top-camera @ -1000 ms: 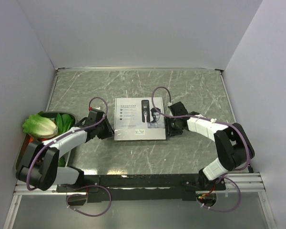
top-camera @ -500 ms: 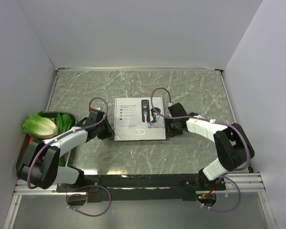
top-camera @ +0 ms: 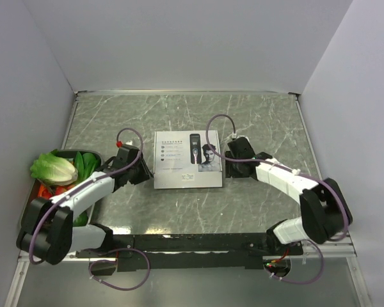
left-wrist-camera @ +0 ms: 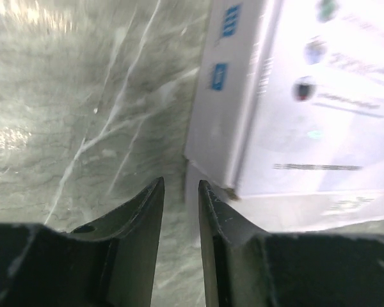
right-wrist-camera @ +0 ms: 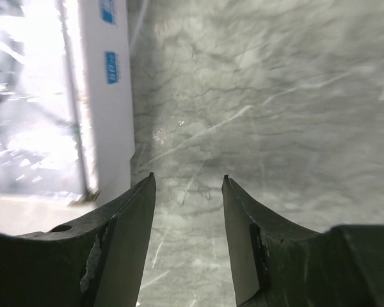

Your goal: Sort the hair-cutting tools

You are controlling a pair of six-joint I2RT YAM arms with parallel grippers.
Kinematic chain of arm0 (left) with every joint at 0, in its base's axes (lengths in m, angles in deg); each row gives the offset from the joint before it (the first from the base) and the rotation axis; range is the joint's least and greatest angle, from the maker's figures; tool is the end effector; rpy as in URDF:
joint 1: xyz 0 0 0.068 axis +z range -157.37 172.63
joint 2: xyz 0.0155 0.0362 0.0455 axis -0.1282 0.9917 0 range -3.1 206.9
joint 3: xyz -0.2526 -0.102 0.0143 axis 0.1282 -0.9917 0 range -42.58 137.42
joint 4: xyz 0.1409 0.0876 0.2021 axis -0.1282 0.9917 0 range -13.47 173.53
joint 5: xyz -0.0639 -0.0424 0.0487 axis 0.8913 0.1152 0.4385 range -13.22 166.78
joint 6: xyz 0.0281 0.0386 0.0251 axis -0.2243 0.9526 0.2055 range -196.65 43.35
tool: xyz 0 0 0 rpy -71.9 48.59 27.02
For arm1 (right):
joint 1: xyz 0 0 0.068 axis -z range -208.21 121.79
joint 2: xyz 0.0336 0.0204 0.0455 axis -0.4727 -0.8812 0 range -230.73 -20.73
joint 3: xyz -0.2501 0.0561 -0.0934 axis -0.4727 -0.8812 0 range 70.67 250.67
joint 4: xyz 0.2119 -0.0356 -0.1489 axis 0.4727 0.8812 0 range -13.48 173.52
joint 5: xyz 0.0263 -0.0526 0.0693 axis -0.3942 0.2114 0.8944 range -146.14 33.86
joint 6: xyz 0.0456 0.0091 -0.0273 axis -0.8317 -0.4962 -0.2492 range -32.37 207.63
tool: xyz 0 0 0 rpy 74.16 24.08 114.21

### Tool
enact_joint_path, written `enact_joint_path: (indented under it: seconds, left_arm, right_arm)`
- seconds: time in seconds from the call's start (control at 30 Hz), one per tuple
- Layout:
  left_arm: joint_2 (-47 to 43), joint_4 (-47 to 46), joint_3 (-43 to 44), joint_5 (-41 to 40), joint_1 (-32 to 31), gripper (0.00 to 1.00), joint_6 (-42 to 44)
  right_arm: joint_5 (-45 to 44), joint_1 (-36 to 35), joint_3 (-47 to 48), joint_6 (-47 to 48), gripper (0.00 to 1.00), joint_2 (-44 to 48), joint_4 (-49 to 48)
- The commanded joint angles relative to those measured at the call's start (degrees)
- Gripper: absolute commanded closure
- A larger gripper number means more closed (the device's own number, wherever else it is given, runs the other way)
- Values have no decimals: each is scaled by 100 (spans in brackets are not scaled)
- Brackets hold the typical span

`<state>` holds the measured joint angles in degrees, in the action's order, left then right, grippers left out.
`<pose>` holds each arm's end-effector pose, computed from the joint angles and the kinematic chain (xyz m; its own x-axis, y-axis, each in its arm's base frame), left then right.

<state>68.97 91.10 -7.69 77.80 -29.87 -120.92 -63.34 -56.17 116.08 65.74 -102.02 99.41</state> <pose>0.2197 -0.0916 0.1783 -0.7937 -0.4267 -0.4335 -0.2251 0.8682 -0.4422 0.2409 0.1227 0.1860 -0.8529 -0.0339 -0.5209 -0.0966 0.9909 0.0938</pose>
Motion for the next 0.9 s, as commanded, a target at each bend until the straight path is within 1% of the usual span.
enact_joint_path:
  seconds: [0.0,0.1,0.2,0.3,0.33,0.43,0.5,0.53,0.6,0.63,0.7,0.8,0.83,0.87]
  left_arm:
    - [-457,274,378,-382,-96,66,-64]
    - [-641,362,448,-488,-202,66,-90]
    - [-826,398,483,-532,-281,66,-134]
    - [-958,161,509,-270,-316,65,-99]
    - [-958,91,544,-147,-316,65,-82]
    - [-801,-77,816,-146,-316,64,-3]
    - [-520,-112,1053,-154,-316,65,50]
    - [-406,-129,1333,-154,-316,65,111]
    - [-11,-235,1624,-146,-316,65,208]
    - [139,-261,1948,-146,-316,65,243]
    - [648,-262,2336,-154,-316,65,348]
    - [1413,-261,3353,-154,-316,64,480]
    - [1606,-270,3566,-146,-316,64,524]
    - [2000,-253,3768,-154,-316,64,568]
  right_arm:
    - [-563,-200,65,-105,46,684,224]
    - [-467,-437,109,-105,46,852,338]
    - [-247,-832,65,-210,48,1010,374]
    - [95,-1219,-102,-438,55,1124,190]
    - [166,-1298,-128,-500,60,1125,128]
    - [140,-1615,-190,-789,65,1020,-22]
    - [97,-1852,-173,-887,65,879,-136]
    - [44,-1957,-138,-1009,65,827,-154]
    - [-202,-2246,-94,-1133,64,703,-250]
    - [-281,-2327,-67,-1229,63,677,-294]
    - [-475,-2520,-32,-1318,62,563,-434]
    - [-624,-2670,-23,-1449,62,352,-671]
    - [-651,-2696,-41,-1502,62,282,-759]
    - [-651,-2705,-49,-1511,62,159,-839]
